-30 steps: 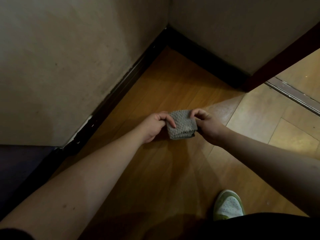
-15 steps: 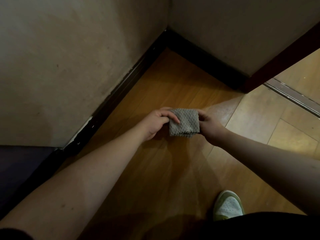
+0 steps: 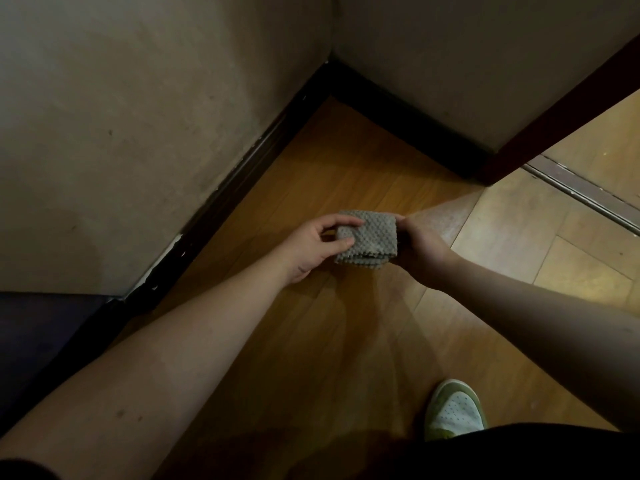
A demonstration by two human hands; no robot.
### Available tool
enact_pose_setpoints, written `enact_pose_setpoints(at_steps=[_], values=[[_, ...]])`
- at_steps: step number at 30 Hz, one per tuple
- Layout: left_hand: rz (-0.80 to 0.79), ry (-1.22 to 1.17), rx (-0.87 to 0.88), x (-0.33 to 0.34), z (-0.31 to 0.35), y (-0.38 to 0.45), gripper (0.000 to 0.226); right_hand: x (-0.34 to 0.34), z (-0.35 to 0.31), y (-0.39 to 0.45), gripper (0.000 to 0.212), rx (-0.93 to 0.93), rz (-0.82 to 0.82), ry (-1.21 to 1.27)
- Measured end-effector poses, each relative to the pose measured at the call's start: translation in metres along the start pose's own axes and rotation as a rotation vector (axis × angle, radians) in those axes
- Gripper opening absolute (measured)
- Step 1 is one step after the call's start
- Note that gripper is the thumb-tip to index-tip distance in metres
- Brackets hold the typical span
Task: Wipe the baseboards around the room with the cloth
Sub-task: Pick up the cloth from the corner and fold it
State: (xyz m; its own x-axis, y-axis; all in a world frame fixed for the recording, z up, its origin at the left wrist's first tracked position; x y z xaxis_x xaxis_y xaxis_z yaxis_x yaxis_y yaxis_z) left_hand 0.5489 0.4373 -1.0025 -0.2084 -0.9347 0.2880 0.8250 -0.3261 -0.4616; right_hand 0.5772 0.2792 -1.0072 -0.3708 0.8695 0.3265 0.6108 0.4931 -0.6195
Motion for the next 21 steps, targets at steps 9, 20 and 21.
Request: enact_pose_setpoints(at_steps=[9, 20, 21], values=[[-0.059, 0.125, -0.023, 0.001, 0.0, 0.002, 0.066, 0.002, -0.004, 0.007, 0.06, -0.105, 0.103, -0.137], [0.015, 0.307, -0.013, -0.006, 0.012, 0.002, 0.072, 0.007, -0.013, 0.005, 0.101, -0.171, 0.057, -0.953], [0.014, 0.337, -0.02, -0.006, 0.013, 0.003, 0.074, 0.007, -0.016, 0.003, 0.094, -0.188, 0.106, -0.959]])
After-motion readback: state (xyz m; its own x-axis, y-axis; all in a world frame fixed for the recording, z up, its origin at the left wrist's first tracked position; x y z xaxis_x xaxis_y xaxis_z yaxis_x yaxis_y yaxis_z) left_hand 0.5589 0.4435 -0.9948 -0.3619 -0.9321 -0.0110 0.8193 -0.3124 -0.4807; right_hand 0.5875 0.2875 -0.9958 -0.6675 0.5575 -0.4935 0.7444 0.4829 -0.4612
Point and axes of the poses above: each hand's wrist, its own y-axis towards the middle knuckle, its own x-axis out of the palm, z = x × y, the point moved 8 cm from there along y, towards the middle knuckle, and after that the axes turned 6 degrees about -z, right-handed, at the moved point
